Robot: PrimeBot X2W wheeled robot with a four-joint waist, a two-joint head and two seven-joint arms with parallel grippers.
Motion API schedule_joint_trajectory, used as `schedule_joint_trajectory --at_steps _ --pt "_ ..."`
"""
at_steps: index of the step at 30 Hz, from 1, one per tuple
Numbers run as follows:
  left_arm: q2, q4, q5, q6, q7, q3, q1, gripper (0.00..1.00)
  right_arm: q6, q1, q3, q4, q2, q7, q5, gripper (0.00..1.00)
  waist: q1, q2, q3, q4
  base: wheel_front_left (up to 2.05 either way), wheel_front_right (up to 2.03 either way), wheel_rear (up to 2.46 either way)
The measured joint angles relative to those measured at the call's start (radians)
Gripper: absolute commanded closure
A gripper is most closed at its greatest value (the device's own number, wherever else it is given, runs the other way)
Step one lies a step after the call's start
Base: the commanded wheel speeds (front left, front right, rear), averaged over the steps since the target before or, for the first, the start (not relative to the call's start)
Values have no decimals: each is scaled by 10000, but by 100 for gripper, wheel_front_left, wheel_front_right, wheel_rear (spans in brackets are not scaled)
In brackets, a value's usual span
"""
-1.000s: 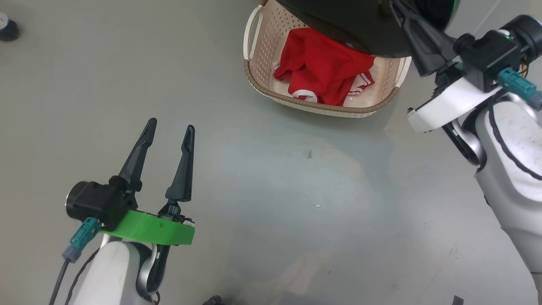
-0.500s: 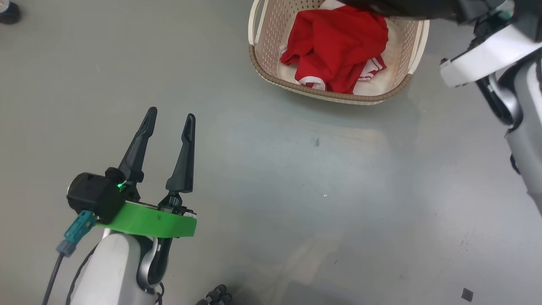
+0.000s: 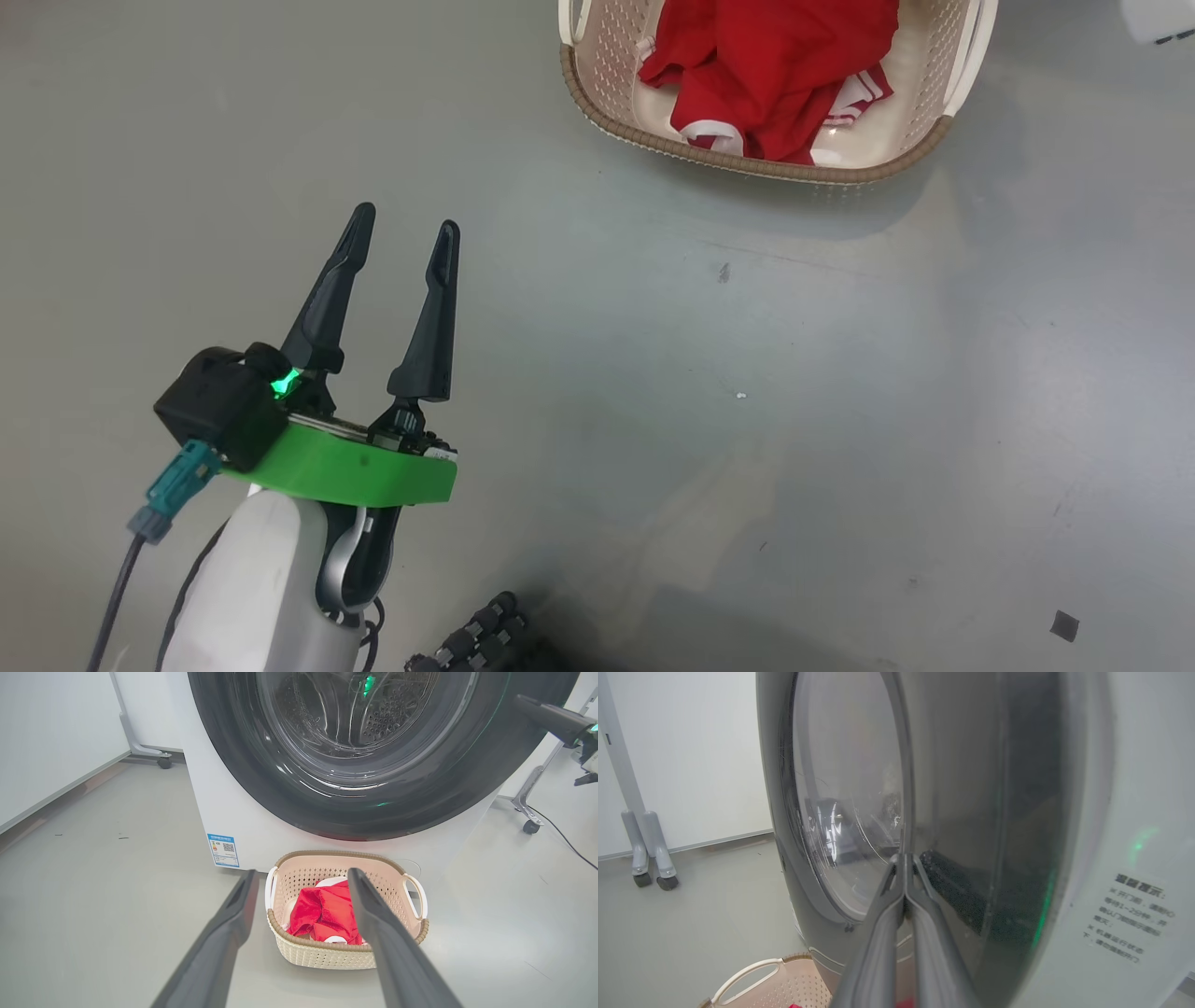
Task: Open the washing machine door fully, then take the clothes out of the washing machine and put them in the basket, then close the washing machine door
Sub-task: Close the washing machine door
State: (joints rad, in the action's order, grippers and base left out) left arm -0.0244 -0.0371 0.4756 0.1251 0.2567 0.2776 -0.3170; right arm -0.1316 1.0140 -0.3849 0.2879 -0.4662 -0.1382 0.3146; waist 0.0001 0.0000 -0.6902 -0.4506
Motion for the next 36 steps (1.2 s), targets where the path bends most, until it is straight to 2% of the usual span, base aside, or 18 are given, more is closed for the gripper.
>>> schedule_joint_trajectory --at_steps 5,14,19,24,36 --pt "12 25 219 2 0 192 -209 0 10 494 228 207 -370 127 -86 100 0 0 -259 -139 0 0 0" --pt "21 -33 514 2 0 460 -312 0 10 1344 251 458 -426 451 -163 100 0 0 -587 -382 0 0 0" --pt "25 -105 570 2 0 489 -404 0 38 1627 374 754 -366 495 -128 100 0 0 -666 -490 0 0 0" --pt "27 -134 610 4 0 516 -435 0 203 1860 502 966 -330 552 -150 100 0 0 -682 -540 0 0 0" --pt "40 -288 610 4 0 474 -671 0 215 1948 374 1507 -174 295 -186 100 0 0 -532 -533 0 0 0"
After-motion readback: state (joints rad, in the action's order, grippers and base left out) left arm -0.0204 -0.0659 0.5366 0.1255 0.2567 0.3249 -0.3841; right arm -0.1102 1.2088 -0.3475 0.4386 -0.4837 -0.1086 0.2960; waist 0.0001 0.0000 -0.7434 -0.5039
